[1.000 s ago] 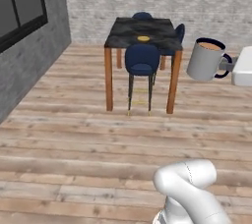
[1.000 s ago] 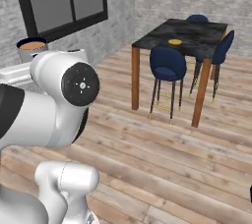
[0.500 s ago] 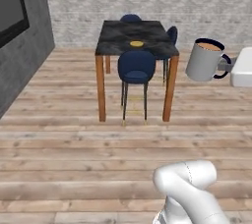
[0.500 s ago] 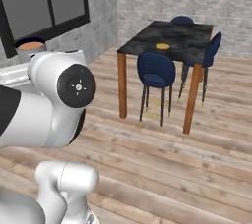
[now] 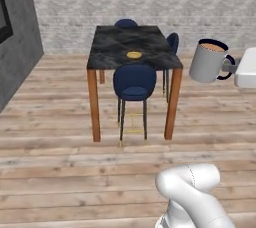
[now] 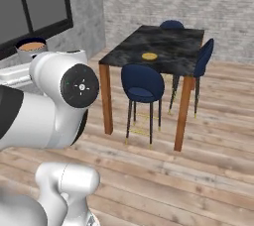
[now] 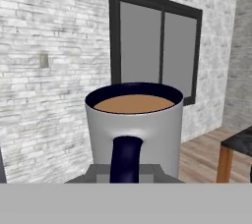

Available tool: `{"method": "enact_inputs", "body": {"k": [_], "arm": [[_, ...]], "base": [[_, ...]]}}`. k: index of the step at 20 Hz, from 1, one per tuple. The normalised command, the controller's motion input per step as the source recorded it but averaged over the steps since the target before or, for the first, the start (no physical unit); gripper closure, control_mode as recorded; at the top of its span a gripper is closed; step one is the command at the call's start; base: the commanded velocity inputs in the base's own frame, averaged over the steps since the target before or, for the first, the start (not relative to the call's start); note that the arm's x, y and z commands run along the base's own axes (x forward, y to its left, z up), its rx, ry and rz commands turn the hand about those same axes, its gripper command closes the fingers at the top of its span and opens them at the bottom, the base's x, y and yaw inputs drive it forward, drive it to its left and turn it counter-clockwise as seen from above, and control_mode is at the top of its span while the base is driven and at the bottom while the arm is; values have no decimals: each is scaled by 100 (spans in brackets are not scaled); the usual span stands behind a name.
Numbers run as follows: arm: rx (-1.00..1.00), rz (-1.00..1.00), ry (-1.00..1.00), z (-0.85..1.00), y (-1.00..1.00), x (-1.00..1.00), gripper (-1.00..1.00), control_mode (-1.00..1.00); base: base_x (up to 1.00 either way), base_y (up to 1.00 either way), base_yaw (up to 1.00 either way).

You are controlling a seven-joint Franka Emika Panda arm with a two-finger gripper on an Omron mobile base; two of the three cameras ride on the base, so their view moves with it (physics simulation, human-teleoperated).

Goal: Pick the cup of tea, navigate to the dining table, and place it on the saucer.

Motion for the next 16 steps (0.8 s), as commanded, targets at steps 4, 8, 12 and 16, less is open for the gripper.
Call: {"method": "enact_inputs", "body": {"k": [4,8,12,16], "arm": [[0,0,0,0,0,0,100,100],[0,0,0,0,0,0,100,100],[0,0,0,0,0,0,100,100],[0,0,0,0,0,0,100,100]], "base": [[85,0,-10],[81,0,-10],[79,0,-11],[81,0,-10]]}}
